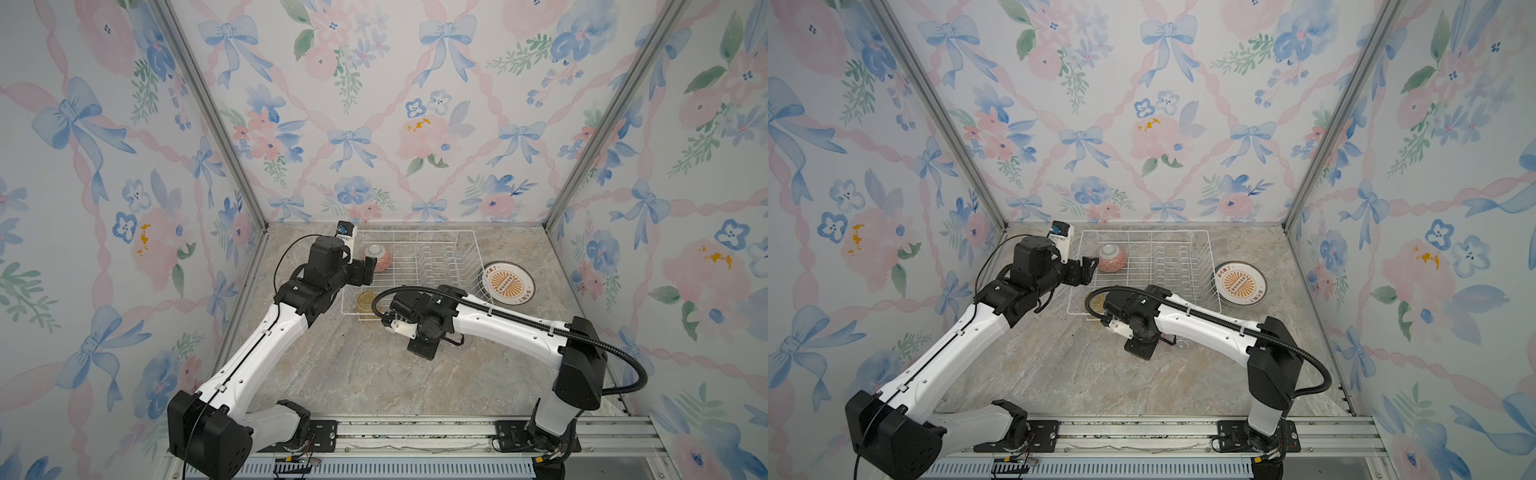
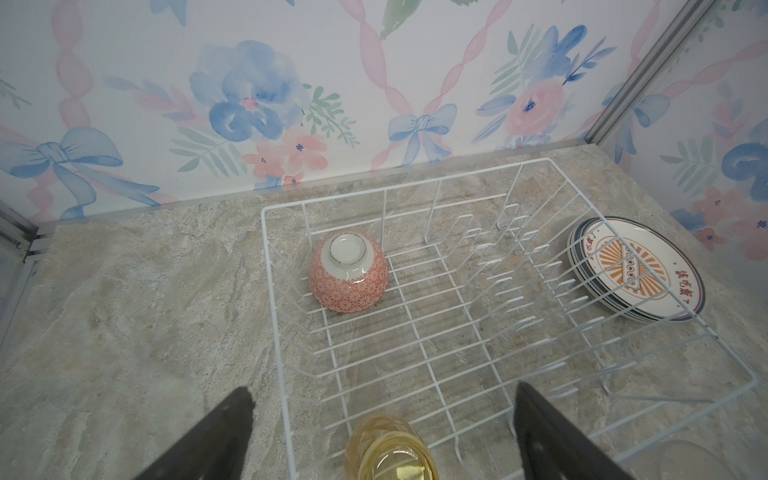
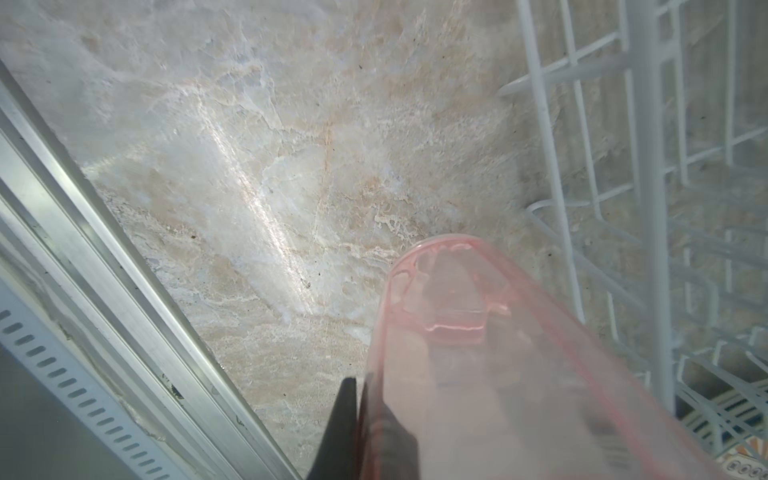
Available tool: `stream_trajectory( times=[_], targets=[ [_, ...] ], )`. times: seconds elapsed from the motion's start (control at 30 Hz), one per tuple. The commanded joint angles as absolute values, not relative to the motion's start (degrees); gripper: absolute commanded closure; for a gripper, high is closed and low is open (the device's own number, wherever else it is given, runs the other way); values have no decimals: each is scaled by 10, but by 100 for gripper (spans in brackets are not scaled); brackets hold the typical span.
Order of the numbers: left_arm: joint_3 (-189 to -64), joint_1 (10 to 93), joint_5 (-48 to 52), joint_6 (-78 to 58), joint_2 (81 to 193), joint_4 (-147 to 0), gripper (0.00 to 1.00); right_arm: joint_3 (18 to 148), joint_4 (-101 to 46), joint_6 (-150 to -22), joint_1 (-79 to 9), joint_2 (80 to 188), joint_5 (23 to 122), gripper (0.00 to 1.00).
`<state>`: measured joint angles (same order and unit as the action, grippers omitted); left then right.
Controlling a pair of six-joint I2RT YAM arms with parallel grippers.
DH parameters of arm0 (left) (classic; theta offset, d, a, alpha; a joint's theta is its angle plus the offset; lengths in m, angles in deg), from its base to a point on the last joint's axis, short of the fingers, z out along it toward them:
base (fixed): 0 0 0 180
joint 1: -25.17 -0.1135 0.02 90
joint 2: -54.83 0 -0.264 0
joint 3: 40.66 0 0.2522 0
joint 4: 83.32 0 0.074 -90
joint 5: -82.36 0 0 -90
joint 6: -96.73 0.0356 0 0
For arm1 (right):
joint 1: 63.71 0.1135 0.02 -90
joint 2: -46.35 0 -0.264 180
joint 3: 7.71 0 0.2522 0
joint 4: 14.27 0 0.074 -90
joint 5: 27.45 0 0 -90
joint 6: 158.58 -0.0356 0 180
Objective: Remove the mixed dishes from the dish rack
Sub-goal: 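Carry the pink cup down to the table with the right gripper while left withdraws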
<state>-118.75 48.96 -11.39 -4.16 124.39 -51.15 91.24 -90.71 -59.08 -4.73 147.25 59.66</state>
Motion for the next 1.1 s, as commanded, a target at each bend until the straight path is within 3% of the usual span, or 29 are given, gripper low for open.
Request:
stream_trajectory(
  times=[0.0, 0.93, 1.07],
  targets=[
    [-1178, 483, -105, -32, 1239, -505, 7, 935, -938, -571, -44, 1495, 580, 100],
    [-1175, 471, -78, -25, 1265, -503, 7, 942, -933, -552, -88, 1580, 573, 100],
    [-1175, 471, -77, -24, 1266, -501, 7, 944, -931, -552, -90, 1582, 574, 92]
  ],
)
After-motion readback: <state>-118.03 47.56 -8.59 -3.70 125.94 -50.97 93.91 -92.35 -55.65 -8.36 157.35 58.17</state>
